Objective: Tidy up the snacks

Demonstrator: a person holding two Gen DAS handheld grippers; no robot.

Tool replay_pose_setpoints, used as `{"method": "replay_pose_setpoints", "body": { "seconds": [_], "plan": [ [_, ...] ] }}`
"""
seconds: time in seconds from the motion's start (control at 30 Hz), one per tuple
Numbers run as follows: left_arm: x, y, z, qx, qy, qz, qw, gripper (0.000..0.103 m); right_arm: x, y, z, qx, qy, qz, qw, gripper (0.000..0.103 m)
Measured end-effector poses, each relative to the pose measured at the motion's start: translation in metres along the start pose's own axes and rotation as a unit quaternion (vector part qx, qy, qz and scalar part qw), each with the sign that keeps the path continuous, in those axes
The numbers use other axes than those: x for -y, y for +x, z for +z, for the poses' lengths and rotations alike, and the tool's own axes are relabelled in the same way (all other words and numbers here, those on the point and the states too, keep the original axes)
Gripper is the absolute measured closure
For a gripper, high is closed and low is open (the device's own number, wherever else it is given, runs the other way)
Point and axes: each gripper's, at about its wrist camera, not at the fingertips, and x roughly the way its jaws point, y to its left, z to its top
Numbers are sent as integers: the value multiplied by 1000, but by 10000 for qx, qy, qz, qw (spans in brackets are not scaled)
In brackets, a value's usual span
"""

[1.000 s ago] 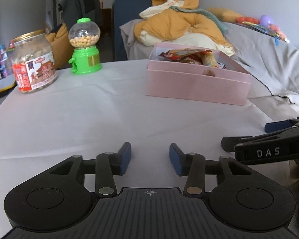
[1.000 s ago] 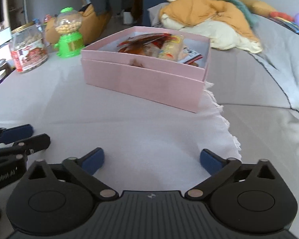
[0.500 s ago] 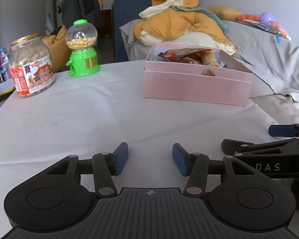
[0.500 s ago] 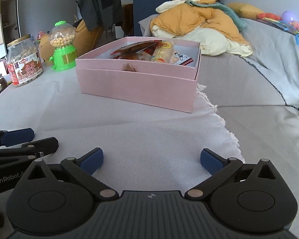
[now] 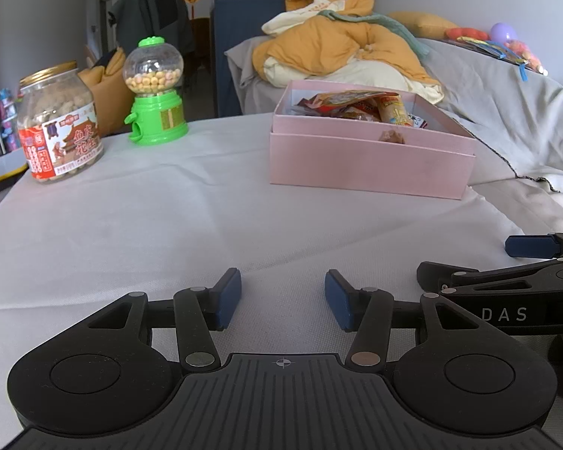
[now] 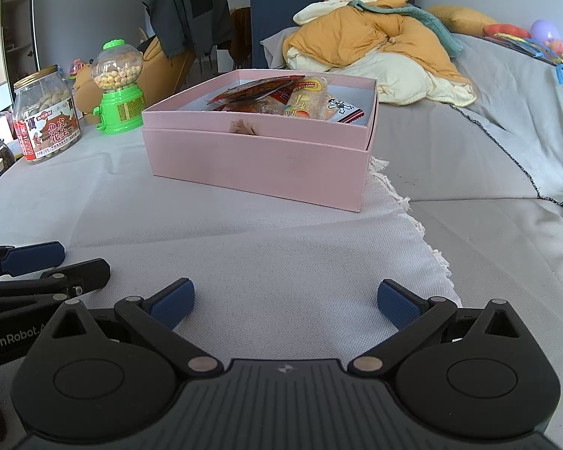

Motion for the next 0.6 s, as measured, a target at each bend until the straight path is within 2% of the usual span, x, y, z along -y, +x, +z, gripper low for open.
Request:
{"method": "replay_pose_setpoints", "body": {
  "seconds": [0.6],
  "plan": [
    [1, -1, 0, -4, 15, 11, 10000, 48, 0, 0, 0, 2, -1, -1, 10000, 0]
  ]
}}
